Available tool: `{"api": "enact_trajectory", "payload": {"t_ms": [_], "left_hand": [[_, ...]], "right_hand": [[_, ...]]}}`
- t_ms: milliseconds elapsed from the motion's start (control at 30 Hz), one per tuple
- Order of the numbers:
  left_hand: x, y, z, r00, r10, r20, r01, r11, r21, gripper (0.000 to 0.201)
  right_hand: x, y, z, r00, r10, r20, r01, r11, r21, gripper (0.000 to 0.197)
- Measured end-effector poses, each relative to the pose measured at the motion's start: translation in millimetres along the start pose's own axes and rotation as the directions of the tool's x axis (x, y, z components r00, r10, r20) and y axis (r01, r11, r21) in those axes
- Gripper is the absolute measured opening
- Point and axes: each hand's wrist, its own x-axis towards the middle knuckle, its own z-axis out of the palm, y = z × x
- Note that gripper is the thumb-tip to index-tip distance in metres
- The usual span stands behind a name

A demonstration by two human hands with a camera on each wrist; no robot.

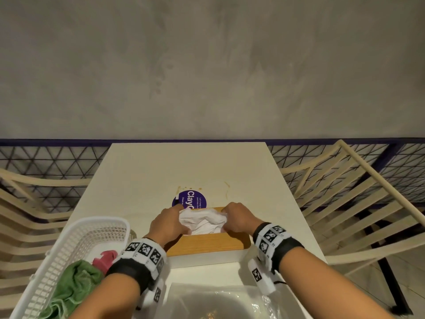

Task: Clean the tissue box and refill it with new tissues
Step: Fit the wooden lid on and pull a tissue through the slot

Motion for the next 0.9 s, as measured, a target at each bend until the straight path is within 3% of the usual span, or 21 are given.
{"api": "enact_trajectory", "payload": {"t_ms": [100,200,300,333,400,500,667,767,900], "left_hand": [[0,-10,-8,0.999,-0.008,0.040,0.018,0.968,-0.251,0.031],[-6,-15,-9,0.997,0.030,0.069,-0.011,0.967,-0.256,0.016],[-10,-21,-7,0.993,0.042,0.111,-0.014,0.971,-0.238,0.025],[-11,-23,-9,0.992,0.040,0.117,-0.007,0.963,-0.269,0.022],[-13,-26,-13,0.993,0.016,0.116,0.034,0.907,-0.419,0.008],[-13,-27,-16,0.989,-0.086,0.119,0.137,0.831,-0.539,0.029],[-15,-25,-18,0.992,-0.064,0.106,0.114,0.807,-0.579,0.024],[-13,-25,-17,0.991,-0.087,0.103,0.131,0.804,-0.579,0.031],[-11,-24,-13,0.999,-0.027,0.026,0.037,0.847,-0.531,0.038]], "right_hand": [[-3,12,-13,0.999,-0.022,0.048,0.014,0.988,0.154,0.023],[-7,22,-11,0.995,-0.081,0.051,0.069,0.977,0.204,0.024],[-10,27,-9,0.992,-0.104,0.076,0.084,0.969,0.231,0.017],[-10,29,-10,0.993,-0.098,0.069,0.077,0.962,0.261,0.010],[-9,33,-11,0.997,-0.061,0.041,0.043,0.936,0.350,0.020],[-8,36,-10,0.999,0.027,0.022,-0.034,0.877,0.480,0.022],[-9,43,-6,0.992,0.121,0.044,-0.117,0.710,0.695,0.022],[-9,44,-8,0.986,0.148,0.074,-0.157,0.703,0.694,0.019],[-12,43,-14,0.983,0.154,0.105,-0.184,0.709,0.681,0.023]]}}
